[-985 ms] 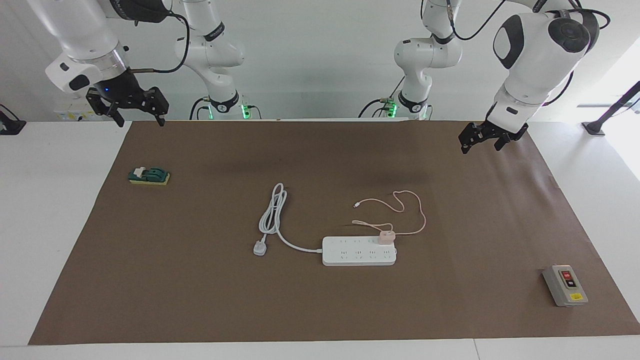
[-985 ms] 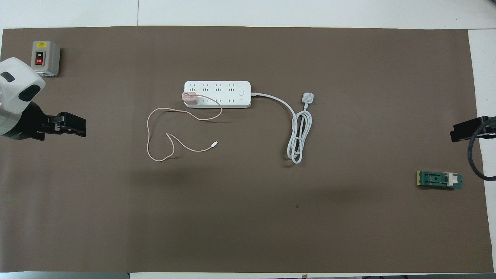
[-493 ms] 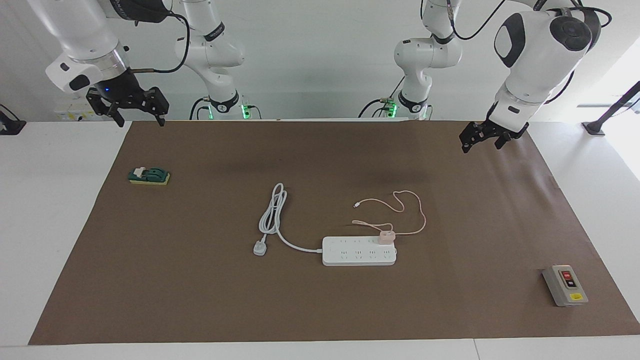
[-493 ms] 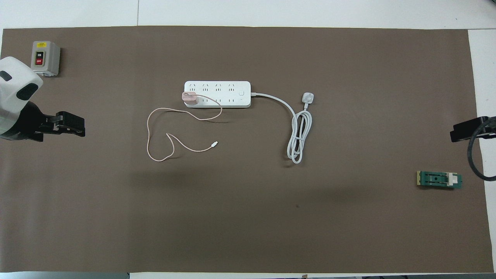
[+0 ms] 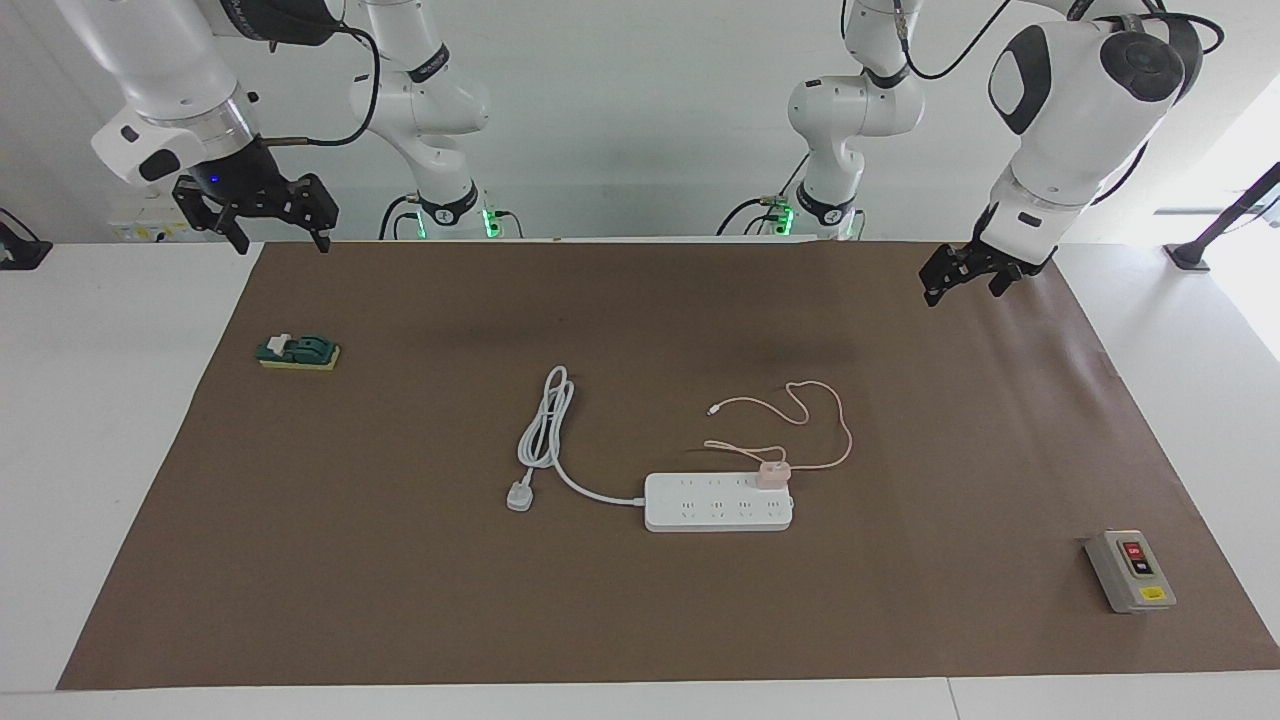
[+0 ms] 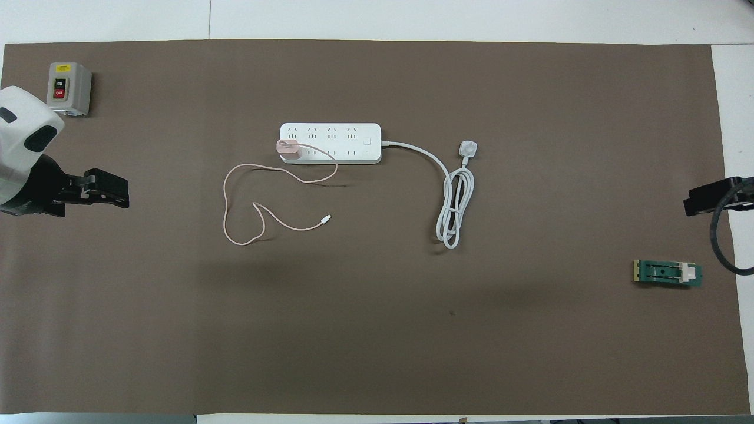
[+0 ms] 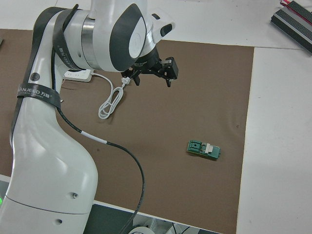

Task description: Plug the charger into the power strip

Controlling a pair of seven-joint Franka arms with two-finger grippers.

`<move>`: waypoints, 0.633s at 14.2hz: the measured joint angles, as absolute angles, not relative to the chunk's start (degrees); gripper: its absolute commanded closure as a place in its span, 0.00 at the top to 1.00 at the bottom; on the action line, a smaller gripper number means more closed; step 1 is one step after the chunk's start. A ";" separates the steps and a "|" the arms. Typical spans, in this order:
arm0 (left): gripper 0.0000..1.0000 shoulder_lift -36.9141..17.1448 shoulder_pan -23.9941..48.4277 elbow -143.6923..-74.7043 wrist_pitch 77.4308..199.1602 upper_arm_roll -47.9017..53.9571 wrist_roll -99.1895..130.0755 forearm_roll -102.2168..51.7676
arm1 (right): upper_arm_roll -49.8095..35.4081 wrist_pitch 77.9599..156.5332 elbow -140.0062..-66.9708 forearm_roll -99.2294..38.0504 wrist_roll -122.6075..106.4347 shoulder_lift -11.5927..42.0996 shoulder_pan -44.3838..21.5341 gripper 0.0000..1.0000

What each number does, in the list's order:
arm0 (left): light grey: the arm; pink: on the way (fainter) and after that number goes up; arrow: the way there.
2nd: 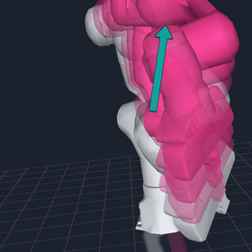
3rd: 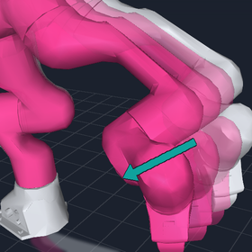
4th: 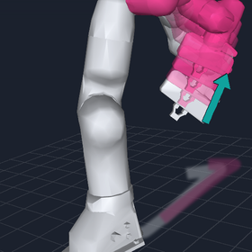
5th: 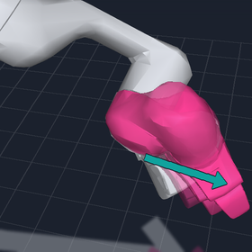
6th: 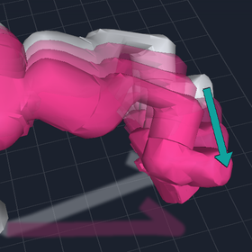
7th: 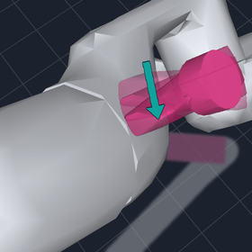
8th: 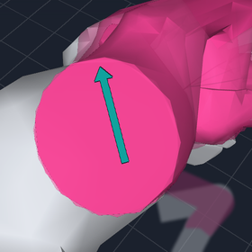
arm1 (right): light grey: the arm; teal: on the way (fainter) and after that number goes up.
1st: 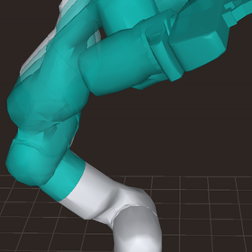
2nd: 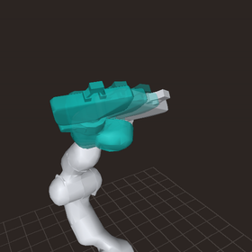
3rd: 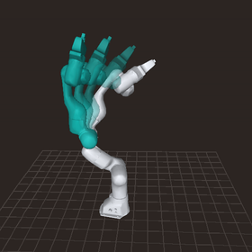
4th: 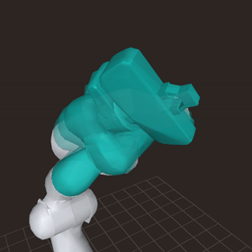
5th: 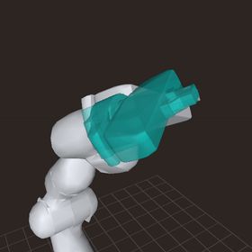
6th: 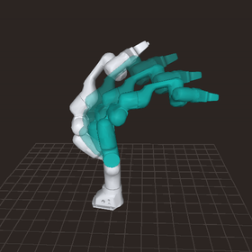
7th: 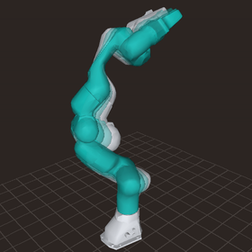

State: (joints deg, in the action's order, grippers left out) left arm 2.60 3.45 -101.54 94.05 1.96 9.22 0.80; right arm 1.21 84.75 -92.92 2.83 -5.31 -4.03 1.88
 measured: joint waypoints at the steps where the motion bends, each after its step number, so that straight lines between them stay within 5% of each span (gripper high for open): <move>1: 1.00 2.60 3.46 -101.54 93.85 1.96 9.19 0.80 | 1.18 84.75 -92.92 2.83 -5.31 -4.03 1.87 1.00; 9: 1.00 2.80 3.50 -101.41 92.57 1.95 5.57 0.80 | 1.13 84.75 -92.92 2.83 -5.31 -4.03 1.87 1.00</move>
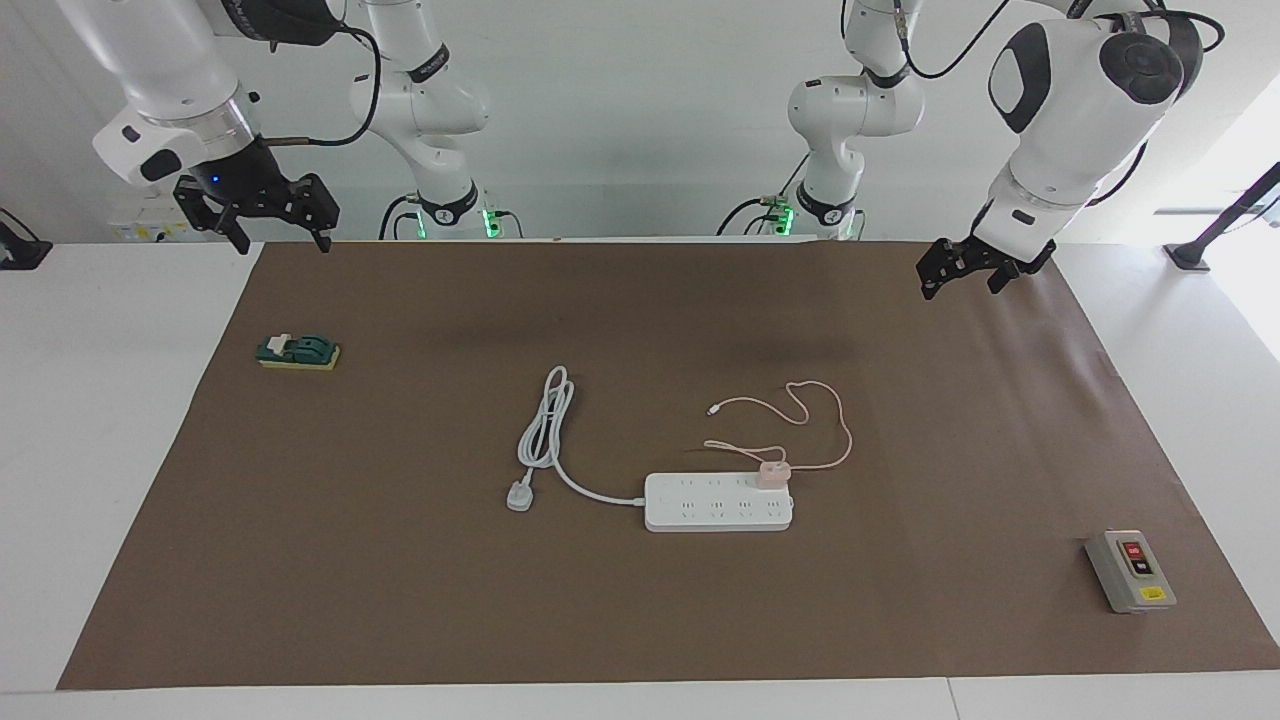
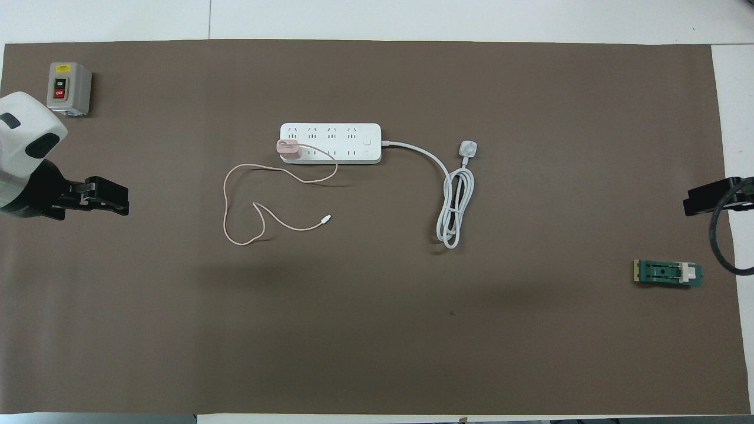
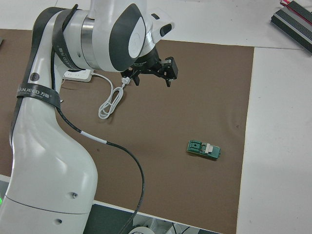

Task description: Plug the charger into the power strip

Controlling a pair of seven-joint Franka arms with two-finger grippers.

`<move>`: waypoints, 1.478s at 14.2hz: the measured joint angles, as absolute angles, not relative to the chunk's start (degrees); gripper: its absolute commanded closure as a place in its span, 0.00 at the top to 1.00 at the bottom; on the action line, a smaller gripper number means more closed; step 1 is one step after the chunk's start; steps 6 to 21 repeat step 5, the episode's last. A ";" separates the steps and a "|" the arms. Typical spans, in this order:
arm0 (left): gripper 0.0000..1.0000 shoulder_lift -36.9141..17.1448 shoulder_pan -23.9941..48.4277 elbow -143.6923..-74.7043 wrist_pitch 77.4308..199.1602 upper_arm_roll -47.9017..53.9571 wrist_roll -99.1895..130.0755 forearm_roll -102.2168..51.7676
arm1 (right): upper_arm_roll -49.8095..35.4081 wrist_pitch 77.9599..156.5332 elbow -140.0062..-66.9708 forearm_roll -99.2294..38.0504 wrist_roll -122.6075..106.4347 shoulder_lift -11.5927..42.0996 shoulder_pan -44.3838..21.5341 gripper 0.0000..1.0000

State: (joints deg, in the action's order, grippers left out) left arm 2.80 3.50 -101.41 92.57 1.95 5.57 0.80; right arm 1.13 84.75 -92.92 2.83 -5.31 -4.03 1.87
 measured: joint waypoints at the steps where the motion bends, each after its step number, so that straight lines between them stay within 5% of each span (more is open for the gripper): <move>1: 1.00 2.82 3.50 -101.35 92.57 1.95 5.57 0.79 | 1.13 84.75 -92.92 2.83 -5.31 -4.03 1.87 1.00; 21: 1.00 2.83 3.50 -101.15 92.81 1.95 5.57 0.76 | 1.13 84.75 -92.92 2.83 -5.31 -4.03 1.87 1.00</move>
